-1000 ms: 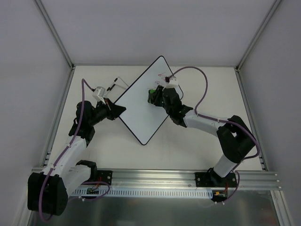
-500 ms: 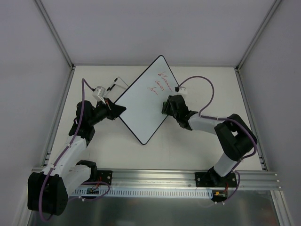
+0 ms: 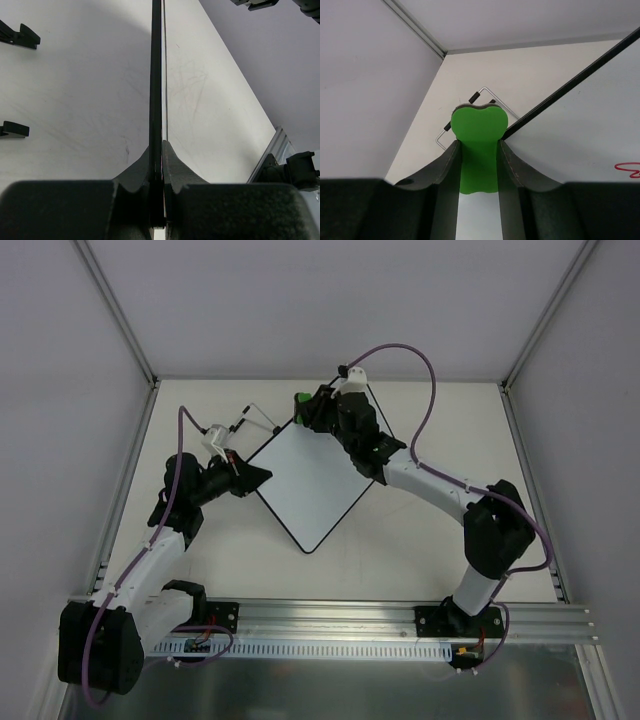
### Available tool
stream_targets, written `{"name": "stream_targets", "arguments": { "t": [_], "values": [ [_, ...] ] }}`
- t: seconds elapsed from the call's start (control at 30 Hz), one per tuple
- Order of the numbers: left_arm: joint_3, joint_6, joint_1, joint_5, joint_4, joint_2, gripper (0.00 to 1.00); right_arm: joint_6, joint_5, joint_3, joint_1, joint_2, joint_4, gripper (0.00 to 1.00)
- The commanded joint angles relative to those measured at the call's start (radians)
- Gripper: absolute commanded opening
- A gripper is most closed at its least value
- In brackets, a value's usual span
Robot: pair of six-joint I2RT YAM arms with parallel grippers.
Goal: Erase the whiteboard
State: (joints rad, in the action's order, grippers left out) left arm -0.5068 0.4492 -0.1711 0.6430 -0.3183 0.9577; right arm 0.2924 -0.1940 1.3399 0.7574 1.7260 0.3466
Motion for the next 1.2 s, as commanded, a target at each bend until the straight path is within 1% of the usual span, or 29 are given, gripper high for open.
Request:
{"name": "stream_targets", "arguments": {
  "t": [0.0, 0.07, 0.1, 0.17, 0.2, 0.33, 0.43, 0.57, 0.63, 0.77, 0.9, 0.93, 1.0, 1.03, 1.17],
  "values": [
    [0.028, -0.195, -0.033, 0.092, 0.13, 0.018, 0.0, 0.008, -0.007, 0.007, -0.003, 0.041, 0.003, 0.0],
    [0.028, -0.195, -0.033, 0.09, 0.13, 0.015, 0.0, 0.036, -0.025, -0.034, -0.021, 0.029, 0.005, 0.0],
    [0.03, -0.193, -0.033, 0.087, 0.133, 0.01, 0.0, 0.045, -0.036, -0.092, -0.035, 0.021, 0.005, 0.0],
    [0.03, -0.195, -0.033, 0.087, 0.134, 0.007, 0.0, 0.069, -0.06, -0.157, -0.053, -0.006, 0.008, 0.0],
    [0.03, -0.198, -0.033, 0.084, 0.136, 0.006, 0.0, 0.079, -0.07, -0.227, -0.073, -0.014, 0.011, 0.0],
    [0.028, -0.199, -0.033, 0.087, 0.14, 0.009, 0.0, 0.119, -0.087, -0.384, -0.125, -0.051, 0.037, 0.0],
    [0.025, -0.201, -0.033, 0.09, 0.142, 0.01, 0.0, 0.119, -0.107, -0.465, -0.15, -0.06, 0.042, 0.0],
    [0.025, -0.202, -0.034, 0.092, 0.145, 0.01, 0.0, 0.123, -0.122, -0.518, -0.17, -0.051, 0.042, 0.0],
    [0.024, -0.202, -0.033, 0.092, 0.147, 0.01, 0.0, 0.123, -0.122, -0.518, -0.171, -0.043, 0.042, 0.0],
    [0.024, -0.204, -0.034, 0.093, 0.15, 0.007, 0.0, 0.099, -0.085, -0.46, -0.17, -0.049, 0.04, 0.0],
    [0.024, -0.201, -0.034, 0.092, 0.151, 0.012, 0.0, 0.08, -0.042, -0.339, -0.165, -0.054, 0.038, 0.0],
    [0.022, -0.202, -0.036, 0.093, 0.151, 0.012, 0.0, 0.077, -0.036, -0.282, -0.158, -0.052, 0.038, 0.0],
    [0.022, -0.202, -0.036, 0.093, 0.151, 0.015, 0.0, 0.076, -0.01, -0.223, -0.152, -0.036, 0.038, 0.0],
    [0.022, -0.204, -0.036, 0.092, 0.151, 0.015, 0.0, 0.079, 0.001, -0.169, -0.145, -0.028, 0.038, 0.0],
    [0.022, -0.205, -0.039, 0.089, 0.151, 0.012, 0.0, 0.096, 0.028, -0.061, -0.135, 0.006, 0.025, 0.0]
  ]
}}
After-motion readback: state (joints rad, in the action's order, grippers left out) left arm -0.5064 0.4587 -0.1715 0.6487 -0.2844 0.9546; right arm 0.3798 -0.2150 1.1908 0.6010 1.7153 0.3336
